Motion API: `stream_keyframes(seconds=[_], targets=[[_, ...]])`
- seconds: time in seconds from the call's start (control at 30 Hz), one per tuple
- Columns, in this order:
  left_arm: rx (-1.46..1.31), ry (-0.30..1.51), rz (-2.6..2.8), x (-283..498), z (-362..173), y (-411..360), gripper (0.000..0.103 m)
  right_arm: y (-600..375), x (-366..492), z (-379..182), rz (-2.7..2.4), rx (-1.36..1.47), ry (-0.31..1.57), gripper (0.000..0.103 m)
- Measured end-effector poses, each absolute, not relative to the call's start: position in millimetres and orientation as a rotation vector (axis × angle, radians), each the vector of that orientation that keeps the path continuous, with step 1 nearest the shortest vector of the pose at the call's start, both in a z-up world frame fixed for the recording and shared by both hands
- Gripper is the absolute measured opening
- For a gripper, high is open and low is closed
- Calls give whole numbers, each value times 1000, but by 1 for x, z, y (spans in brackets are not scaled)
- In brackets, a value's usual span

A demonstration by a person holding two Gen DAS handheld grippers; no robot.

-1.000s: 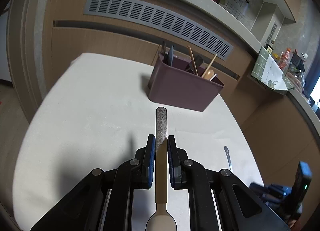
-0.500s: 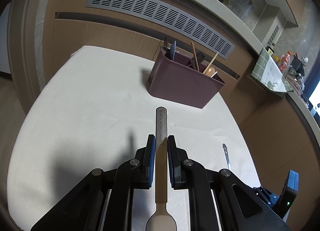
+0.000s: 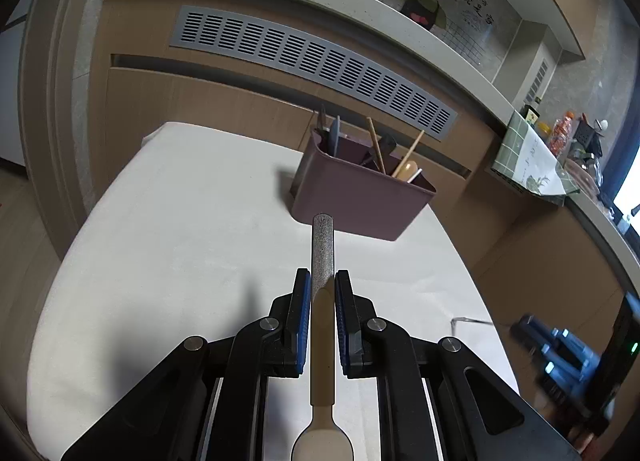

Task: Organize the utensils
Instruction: 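Lift both spoons and carry them up over the maroon caddy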

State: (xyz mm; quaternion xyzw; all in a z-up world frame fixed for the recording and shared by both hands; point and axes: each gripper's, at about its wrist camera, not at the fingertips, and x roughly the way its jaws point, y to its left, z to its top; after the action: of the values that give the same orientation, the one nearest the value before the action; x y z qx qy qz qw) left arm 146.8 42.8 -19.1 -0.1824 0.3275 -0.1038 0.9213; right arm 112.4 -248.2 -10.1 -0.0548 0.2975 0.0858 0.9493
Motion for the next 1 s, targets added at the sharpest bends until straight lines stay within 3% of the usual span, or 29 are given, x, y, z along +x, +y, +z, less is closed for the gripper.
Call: stream_keyframes(seconds=[0.5,0.67,0.87,1.0], targets=[[-387,604,-237,148,8,38,12,-253,121,19,218,-46,551,26],[-382,459,-267,163,55,29,12,-254,129,42,246,2,495,26],[-362,166,-256,212,131,16,12,-248,164,125,341,9,346,26],[-399,66,-259,257,138,11,12,-241,211,168,424,24,339,26]])
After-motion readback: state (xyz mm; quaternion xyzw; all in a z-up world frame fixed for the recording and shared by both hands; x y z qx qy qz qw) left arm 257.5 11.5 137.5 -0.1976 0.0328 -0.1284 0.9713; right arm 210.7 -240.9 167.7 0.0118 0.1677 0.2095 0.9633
